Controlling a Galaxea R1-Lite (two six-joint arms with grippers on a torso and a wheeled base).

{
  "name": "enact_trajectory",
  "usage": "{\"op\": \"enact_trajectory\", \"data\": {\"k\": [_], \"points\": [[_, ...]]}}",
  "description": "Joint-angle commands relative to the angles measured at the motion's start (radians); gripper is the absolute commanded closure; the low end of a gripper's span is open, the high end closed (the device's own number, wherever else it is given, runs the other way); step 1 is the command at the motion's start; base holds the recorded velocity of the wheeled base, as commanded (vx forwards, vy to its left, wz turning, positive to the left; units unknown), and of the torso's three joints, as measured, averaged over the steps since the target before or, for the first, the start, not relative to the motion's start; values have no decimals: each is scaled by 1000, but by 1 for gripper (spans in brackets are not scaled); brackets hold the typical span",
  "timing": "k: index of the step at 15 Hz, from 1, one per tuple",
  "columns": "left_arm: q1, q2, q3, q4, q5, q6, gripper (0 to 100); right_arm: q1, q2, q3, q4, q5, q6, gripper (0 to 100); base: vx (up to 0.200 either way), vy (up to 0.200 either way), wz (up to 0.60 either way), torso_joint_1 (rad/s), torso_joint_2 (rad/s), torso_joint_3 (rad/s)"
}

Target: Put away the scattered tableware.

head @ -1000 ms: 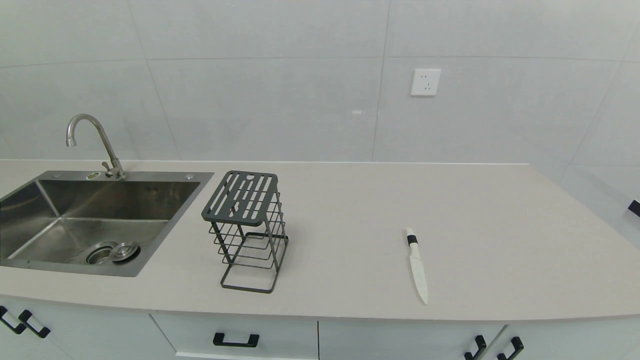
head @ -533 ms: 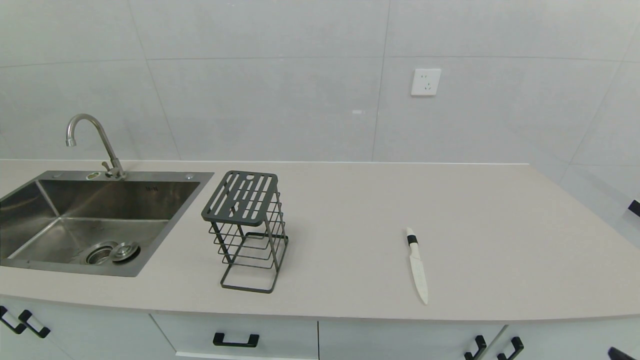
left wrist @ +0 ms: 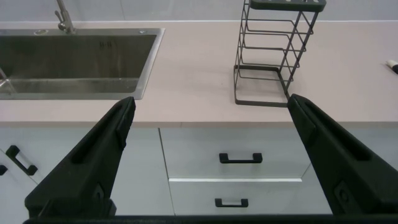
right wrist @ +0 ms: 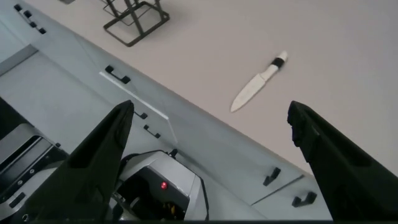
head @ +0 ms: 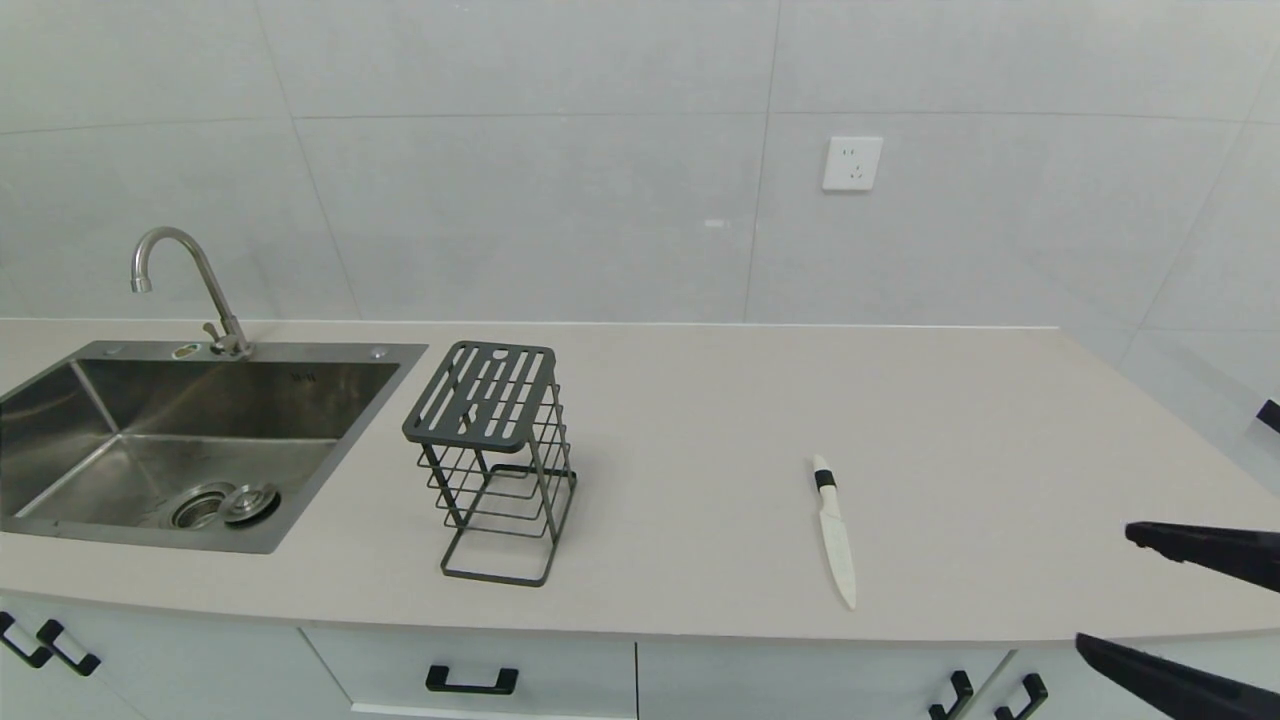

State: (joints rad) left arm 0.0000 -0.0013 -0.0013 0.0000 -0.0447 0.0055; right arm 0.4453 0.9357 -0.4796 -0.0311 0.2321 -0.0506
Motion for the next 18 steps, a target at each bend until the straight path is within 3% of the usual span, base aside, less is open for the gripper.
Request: {"op": "enact_trajectory", "data": {"k": [1, 7, 9, 11, 18], "points": [[0, 1, 0, 0, 0, -1, 0, 159, 210, -85, 0, -102, 18, 0, 0, 0, 0, 0, 0, 0], [0, 1, 0, -2, 2, -6, 0, 188, 348, -86, -3, -117, 61, 0, 0, 0, 0, 0, 0, 0], [0, 1, 0, 0, 2, -6, 0, 185, 408, -90, -30, -117, 133, 0, 0, 0, 0, 0, 0, 0], [0, 1, 1, 0, 2, -6, 0, 205, 485, -97, -161, -117, 279, 0, 0, 0, 0, 0, 0, 0], [0, 1, 0, -2, 3, -9, 0, 164, 709, -125, -214, -278, 337, 0, 0, 0, 0, 0, 0, 0]]}}
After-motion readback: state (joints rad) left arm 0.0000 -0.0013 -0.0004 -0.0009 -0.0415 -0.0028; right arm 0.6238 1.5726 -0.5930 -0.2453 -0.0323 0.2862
